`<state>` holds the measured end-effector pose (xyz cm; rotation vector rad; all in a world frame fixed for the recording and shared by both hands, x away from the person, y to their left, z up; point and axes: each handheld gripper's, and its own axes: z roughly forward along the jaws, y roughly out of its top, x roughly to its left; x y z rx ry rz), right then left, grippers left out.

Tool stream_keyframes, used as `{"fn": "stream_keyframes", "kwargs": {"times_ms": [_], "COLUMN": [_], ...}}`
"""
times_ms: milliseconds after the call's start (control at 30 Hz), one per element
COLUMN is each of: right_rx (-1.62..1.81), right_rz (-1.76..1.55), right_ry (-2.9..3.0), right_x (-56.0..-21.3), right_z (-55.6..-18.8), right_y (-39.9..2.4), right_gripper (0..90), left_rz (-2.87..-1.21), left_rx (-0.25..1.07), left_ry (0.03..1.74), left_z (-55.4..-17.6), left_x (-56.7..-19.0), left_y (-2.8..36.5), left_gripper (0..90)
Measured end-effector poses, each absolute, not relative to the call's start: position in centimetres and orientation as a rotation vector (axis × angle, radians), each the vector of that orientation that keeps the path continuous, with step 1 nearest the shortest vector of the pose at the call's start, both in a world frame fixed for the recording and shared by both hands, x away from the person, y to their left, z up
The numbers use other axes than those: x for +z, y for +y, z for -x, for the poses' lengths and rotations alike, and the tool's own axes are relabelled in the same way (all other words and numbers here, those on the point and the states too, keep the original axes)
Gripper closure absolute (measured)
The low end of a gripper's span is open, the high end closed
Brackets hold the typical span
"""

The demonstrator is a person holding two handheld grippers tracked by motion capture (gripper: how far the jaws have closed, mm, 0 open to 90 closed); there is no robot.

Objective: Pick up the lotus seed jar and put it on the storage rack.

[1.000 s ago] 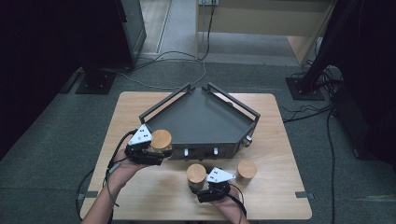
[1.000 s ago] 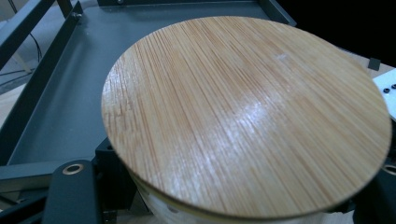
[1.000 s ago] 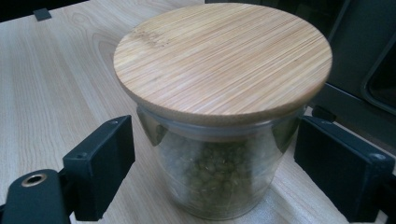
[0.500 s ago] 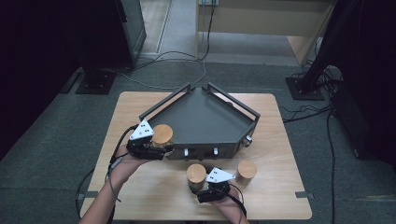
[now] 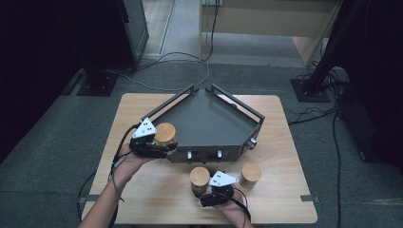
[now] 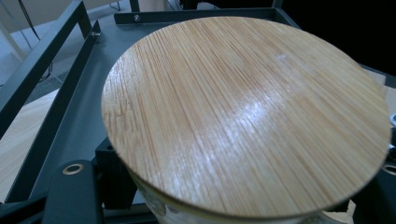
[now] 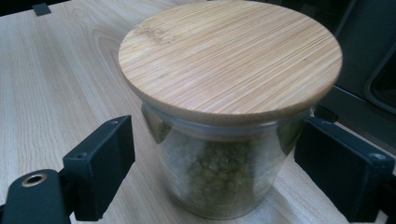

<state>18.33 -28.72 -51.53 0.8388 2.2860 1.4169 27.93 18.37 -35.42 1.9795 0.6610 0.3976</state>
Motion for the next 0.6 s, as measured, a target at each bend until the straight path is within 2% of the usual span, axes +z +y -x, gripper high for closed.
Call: {"fn": "stream_keyframes", "kwargs": {"times_ms": [600], "right_rx": [1.412], "right_rz": [-0.837], "right_ry": [2.290], "right_x": [-51.5], "right_z": [-18.4], "right_y": [-28.7], "right_gripper": [12.2], "left_rz": [-1.977], "left_rx": [0.403], "left_ry": [0.674], "left_z": [-29.5], "left_x": [-35.8], "left_y": [17.5], "left_gripper": [25.2]}}
